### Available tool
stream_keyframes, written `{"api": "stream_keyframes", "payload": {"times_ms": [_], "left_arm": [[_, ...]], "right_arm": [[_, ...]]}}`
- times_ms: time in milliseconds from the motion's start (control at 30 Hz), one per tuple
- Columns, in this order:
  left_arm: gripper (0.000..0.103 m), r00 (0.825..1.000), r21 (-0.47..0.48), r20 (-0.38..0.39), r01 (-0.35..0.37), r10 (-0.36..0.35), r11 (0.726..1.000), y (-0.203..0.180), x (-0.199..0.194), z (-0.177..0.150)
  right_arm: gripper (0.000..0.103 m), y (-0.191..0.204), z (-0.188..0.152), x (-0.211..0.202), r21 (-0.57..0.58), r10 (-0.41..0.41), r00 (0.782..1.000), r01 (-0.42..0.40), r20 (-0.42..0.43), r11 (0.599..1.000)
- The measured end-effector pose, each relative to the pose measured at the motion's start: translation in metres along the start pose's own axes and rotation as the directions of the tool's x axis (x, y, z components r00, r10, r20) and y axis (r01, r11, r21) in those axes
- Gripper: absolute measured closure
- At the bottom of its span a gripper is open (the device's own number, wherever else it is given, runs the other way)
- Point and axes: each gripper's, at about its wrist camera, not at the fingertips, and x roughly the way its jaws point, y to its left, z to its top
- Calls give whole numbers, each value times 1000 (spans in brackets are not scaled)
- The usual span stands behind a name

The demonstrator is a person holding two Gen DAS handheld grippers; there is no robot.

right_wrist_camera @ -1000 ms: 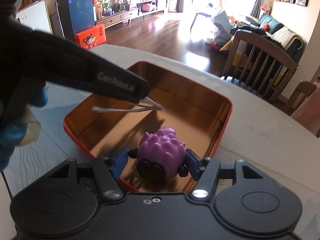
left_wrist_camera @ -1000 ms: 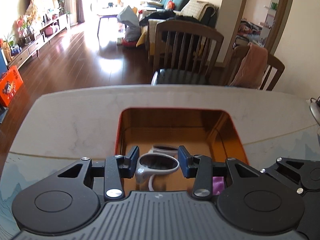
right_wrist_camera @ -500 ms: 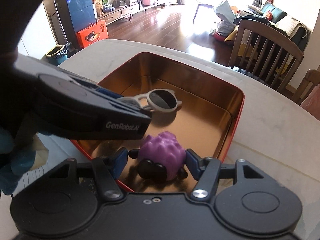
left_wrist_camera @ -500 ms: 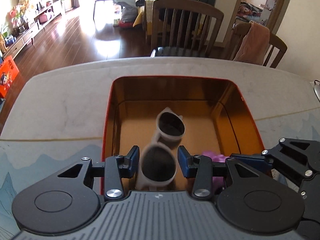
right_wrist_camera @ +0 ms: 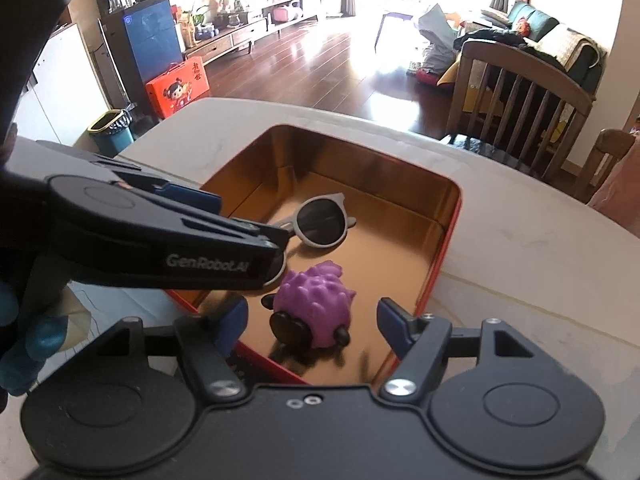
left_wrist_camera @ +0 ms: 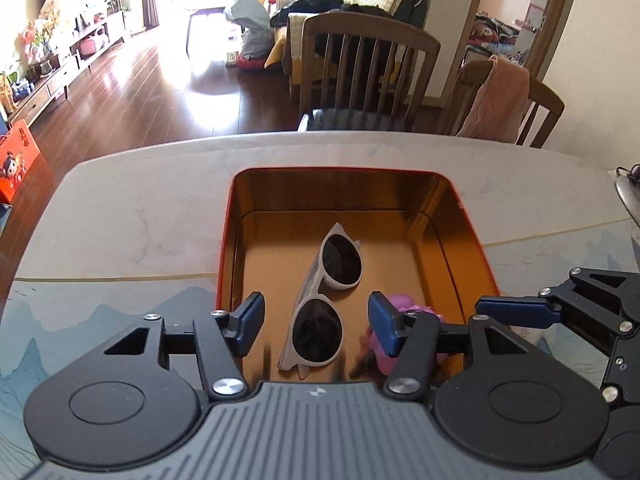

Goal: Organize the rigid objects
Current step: 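Carry sunglasses and purple toy into the red box and open both tools, then withdraw both tools from the red box back toward the table items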

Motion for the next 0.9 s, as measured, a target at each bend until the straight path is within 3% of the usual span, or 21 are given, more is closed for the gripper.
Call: {"api": "stream_keyframes", "payload": {"times_ms": [500, 900], "left_arm": [[42, 996, 26, 93, 15, -18, 1000, -8, -73, -14], [35, 990, 26, 142, 14, -18, 1000, 3, -133, -45]], "right_arm": [[23, 19, -9, -68, 34, -53, 996, 51, 66, 998], [11, 46, -36, -119, 36, -62, 990, 58, 129, 998]]}}
